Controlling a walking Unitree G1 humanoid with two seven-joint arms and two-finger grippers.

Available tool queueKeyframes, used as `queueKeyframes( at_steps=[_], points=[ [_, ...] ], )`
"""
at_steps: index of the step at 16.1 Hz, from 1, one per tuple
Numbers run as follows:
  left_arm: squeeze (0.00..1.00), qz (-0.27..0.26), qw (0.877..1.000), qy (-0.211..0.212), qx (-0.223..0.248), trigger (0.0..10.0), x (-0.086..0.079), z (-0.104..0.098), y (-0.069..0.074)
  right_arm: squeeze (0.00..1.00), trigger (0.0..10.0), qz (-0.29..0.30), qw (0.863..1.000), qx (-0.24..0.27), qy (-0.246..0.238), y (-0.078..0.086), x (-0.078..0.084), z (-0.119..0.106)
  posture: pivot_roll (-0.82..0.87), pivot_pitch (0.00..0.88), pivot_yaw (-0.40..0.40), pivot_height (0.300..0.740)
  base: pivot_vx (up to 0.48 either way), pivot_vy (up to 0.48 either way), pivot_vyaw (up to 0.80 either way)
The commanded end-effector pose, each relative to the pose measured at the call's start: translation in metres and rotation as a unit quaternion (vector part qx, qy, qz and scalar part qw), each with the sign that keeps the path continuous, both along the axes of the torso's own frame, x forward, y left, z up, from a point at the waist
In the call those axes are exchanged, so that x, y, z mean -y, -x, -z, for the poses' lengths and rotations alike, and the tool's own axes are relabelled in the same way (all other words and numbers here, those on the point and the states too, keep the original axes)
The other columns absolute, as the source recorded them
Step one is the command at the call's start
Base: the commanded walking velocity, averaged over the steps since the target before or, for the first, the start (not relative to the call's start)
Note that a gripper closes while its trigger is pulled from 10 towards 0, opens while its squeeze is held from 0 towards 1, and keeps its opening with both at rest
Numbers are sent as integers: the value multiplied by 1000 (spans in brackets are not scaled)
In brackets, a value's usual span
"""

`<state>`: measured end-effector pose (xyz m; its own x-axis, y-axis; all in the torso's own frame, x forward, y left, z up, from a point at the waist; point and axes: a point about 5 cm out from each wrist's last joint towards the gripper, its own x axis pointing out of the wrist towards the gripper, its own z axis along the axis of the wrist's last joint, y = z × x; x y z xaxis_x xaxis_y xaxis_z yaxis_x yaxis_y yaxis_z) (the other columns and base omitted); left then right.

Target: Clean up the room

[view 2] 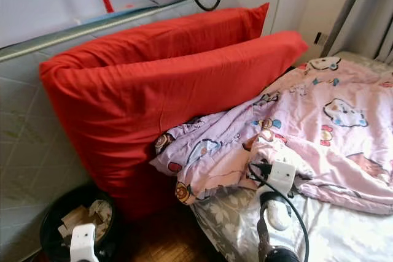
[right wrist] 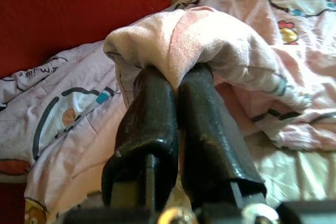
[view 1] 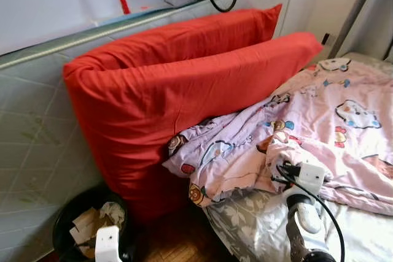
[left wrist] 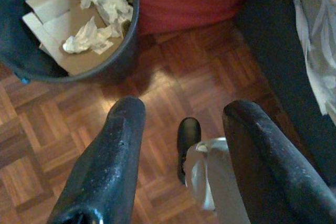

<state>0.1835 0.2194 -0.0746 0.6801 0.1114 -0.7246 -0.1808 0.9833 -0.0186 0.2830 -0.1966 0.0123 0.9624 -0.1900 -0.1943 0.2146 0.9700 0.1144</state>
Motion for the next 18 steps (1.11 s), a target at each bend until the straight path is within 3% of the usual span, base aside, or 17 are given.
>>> queueKeyframes(
  at_steps=[1,9,18],
  points=[
    [0,2,1000,-3,-20,10000,-2,4,8,0,10000,-4,1000,11,26,0,1,-3,51,0,26,740,-240,0,0],
    [0,5,1000,-3,-23,10000,-4,5,10,0,10000,15,997,53,57,-4,10,-17,47,0,24,740,-120,0,0],
    [0,6,1000,0,-21,10000,-2,4,7,0,10000,6,995,69,69,-9,4,-24,56,28,17,740,-107,0,0]
  ],
)
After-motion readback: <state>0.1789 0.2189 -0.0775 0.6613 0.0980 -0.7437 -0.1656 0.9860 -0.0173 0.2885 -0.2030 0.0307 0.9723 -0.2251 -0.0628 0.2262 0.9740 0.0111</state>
